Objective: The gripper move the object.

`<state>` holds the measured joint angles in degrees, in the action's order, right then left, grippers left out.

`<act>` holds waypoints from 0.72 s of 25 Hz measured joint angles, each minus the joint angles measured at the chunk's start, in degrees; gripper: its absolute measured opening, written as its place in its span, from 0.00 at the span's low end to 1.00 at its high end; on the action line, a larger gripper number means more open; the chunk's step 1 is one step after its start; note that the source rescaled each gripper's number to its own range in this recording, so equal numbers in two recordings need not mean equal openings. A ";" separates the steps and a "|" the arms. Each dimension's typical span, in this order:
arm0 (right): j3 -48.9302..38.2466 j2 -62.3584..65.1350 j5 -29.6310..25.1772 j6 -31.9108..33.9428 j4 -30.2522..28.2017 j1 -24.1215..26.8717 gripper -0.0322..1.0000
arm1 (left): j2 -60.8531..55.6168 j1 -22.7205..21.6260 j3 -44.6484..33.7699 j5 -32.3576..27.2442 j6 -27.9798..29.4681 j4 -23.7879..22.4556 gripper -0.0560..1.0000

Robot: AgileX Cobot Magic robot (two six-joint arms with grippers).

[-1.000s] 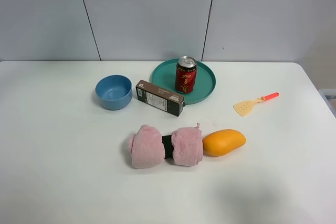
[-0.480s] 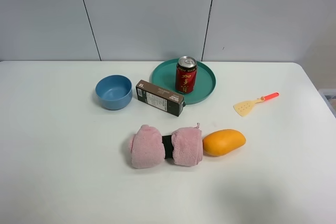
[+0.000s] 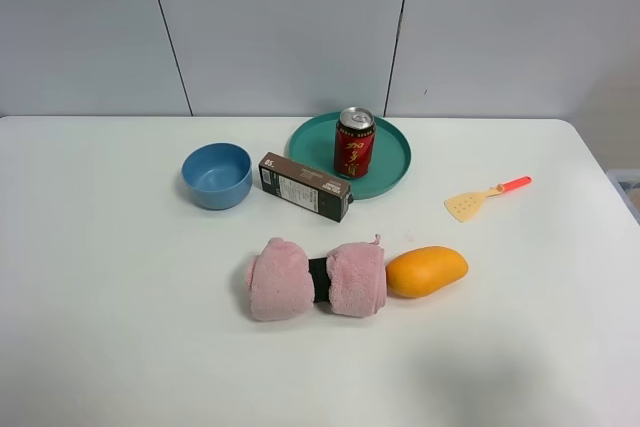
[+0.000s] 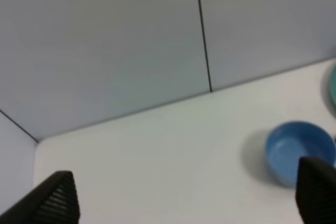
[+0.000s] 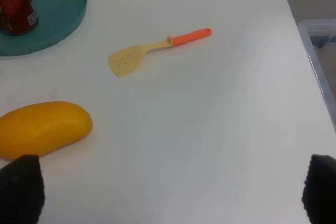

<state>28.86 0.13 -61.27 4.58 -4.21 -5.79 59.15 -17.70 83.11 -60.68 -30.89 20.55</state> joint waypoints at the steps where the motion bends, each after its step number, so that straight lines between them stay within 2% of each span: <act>1: 0.00 0.00 0.00 0.00 0.00 0.00 1.00 | -2.91 0.00 -2.84 0.00 0.00 0.01 0.55; 8: 0.00 0.00 0.00 0.00 0.00 0.00 1.00 | -24.99 0.00 -25.67 0.86 1.39 0.06 0.55; 10: 0.00 0.00 0.00 0.00 0.00 0.00 1.00 | -30.37 0.00 -30.28 2.36 4.95 0.06 0.55; 14: 0.00 0.00 0.00 0.00 0.00 0.00 1.00 | -37.84 0.00 -35.92 3.37 16.02 -0.71 0.54; 16: 0.00 0.00 0.00 0.00 0.00 0.00 1.00 | -40.64 0.00 -37.65 3.37 22.31 -2.80 0.54; 18: 0.00 0.00 0.00 0.00 0.00 0.00 1.00 | -42.90 0.00 -38.92 3.37 26.23 -6.48 0.54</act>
<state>28.86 0.13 -61.27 4.58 -4.21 -5.79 16.25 -17.70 44.19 -57.31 -4.66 14.07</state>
